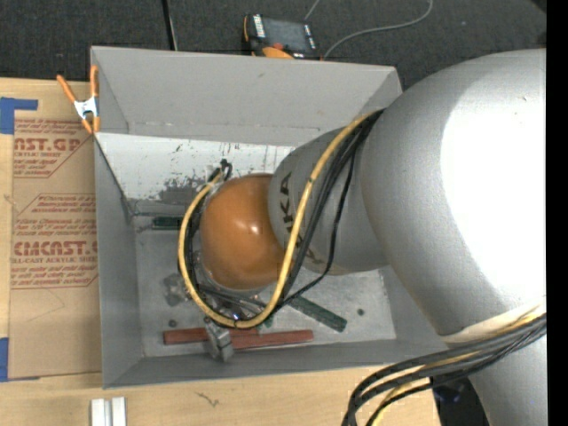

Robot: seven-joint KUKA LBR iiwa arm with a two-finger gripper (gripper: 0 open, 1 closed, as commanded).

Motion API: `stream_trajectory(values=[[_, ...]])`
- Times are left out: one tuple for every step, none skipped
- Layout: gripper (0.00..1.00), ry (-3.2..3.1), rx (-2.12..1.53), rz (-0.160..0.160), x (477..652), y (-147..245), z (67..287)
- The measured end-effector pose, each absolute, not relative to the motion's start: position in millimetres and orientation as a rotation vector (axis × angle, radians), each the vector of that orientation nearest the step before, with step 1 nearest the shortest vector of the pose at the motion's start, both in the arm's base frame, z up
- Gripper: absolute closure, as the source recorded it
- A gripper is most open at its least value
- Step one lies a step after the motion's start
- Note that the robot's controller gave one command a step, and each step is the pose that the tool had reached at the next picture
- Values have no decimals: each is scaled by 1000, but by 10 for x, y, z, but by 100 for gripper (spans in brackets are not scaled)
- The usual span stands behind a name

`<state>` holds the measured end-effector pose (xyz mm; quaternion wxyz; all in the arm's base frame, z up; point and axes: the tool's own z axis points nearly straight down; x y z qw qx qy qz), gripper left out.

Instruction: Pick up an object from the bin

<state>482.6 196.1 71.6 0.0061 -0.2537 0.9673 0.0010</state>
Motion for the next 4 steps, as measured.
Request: stream_trajectory(values=[[100,3038,-799,2,4795,1956,700],[100,3037,-798,1,4794,1961,864],[100,3038,-798,2,4791,1966,889],[100,3037,-796,1,4796,1972,1032]])
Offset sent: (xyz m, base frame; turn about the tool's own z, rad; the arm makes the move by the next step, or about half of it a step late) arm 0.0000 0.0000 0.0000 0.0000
